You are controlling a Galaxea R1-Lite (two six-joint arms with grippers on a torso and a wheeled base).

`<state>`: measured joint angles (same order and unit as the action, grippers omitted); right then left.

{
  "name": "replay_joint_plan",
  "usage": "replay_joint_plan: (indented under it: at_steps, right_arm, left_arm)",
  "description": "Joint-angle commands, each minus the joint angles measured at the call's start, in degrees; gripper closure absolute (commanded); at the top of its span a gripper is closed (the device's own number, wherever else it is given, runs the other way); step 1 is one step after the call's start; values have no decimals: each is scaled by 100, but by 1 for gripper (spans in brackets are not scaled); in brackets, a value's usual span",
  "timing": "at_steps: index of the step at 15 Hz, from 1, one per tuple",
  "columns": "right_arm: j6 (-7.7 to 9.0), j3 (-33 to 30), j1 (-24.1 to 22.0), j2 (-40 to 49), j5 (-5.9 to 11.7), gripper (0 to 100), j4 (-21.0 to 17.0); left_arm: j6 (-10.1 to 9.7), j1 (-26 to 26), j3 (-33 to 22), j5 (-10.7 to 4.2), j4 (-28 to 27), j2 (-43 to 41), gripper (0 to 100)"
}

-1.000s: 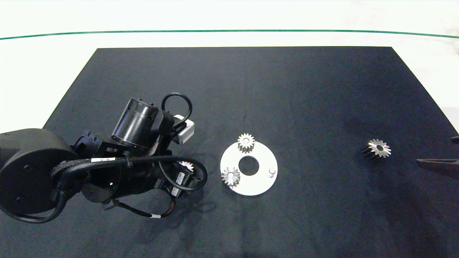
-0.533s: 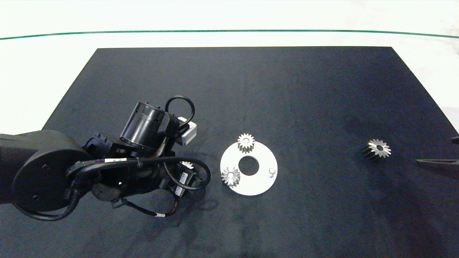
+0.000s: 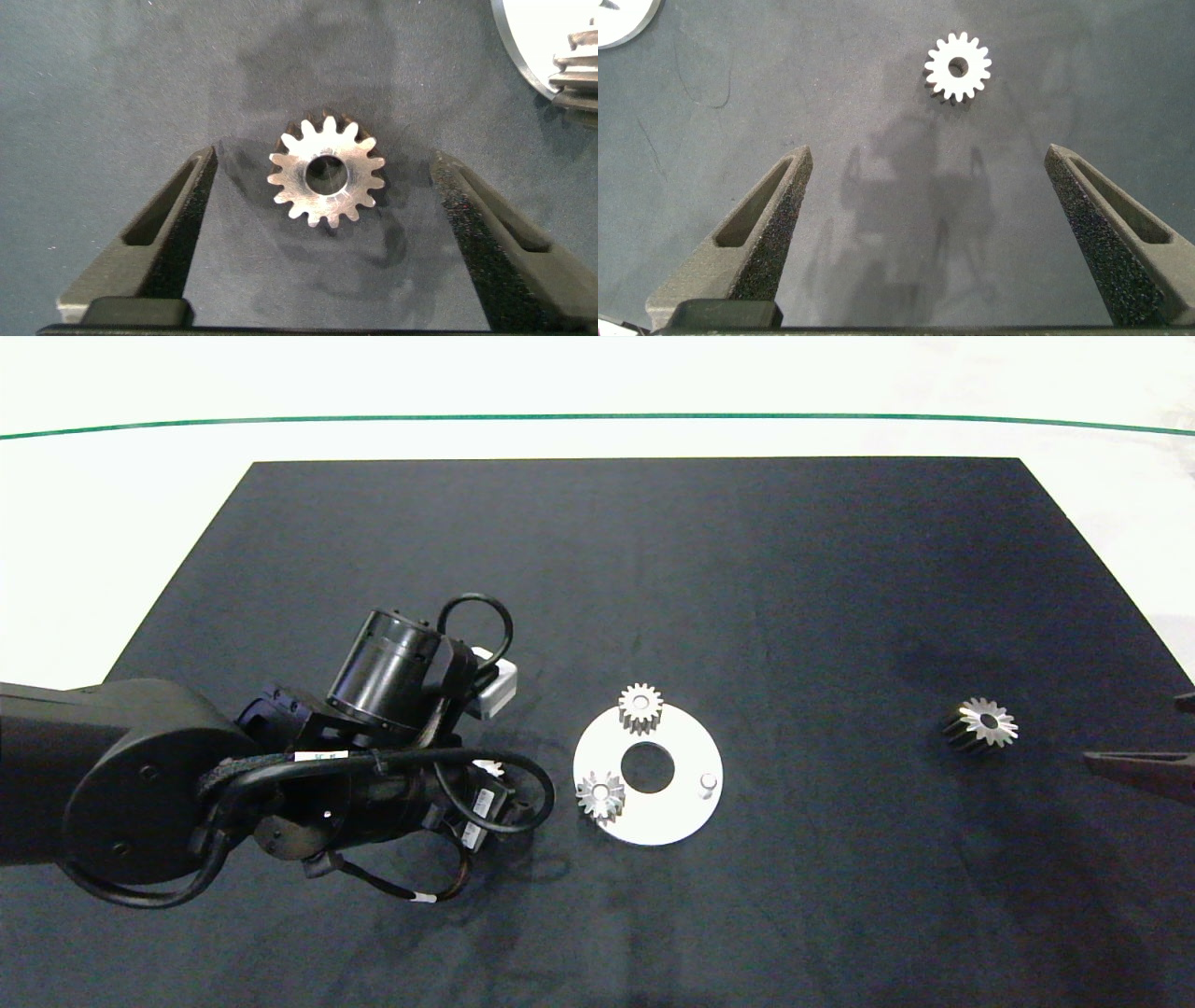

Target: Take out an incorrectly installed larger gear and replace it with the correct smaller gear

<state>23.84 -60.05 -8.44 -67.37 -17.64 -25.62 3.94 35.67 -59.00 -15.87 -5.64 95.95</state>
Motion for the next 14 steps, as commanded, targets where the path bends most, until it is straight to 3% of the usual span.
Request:
replay_joint_plan:
  at_steps: [1, 14]
  right_arm:
    - [15, 29, 0, -5, -29, 0, -13]
    - [15, 20, -44, 4, -47, 0, -13]
  left_arm:
    - [-7, -7, 3, -12, 2, 38, 13]
    - [-7, -7, -32, -12, 2, 46, 40]
